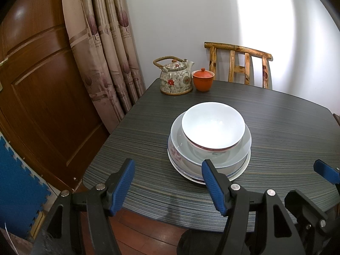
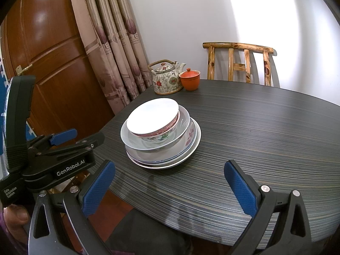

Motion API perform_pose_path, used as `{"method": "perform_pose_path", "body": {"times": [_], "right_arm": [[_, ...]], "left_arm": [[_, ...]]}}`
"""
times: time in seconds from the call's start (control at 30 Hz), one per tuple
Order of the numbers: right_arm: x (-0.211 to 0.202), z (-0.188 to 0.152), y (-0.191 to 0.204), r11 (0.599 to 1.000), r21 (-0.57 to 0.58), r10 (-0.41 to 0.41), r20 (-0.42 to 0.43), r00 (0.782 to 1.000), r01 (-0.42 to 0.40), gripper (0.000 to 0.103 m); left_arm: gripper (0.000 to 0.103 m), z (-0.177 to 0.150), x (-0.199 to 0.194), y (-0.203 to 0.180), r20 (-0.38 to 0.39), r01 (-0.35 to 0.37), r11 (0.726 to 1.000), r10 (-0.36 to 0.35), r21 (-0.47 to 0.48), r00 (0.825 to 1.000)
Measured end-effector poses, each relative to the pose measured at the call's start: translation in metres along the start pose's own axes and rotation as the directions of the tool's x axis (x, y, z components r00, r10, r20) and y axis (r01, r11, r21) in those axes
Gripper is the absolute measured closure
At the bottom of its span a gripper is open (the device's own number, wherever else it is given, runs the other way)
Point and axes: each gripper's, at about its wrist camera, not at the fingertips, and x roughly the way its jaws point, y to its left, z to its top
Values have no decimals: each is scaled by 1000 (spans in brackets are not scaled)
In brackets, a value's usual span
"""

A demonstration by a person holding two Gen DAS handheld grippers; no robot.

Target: Organize plates and bowls

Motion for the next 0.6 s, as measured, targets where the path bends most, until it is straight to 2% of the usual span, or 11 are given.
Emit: {"method": "perform_pose_path", "body": {"times": [0.6], "right_arm": [[0, 1, 1, 1000, -1, 0, -4, 1000, 0, 1]], "left_arm": [[36, 1, 3, 1, -4, 3, 1000, -3, 2, 1000]]}}
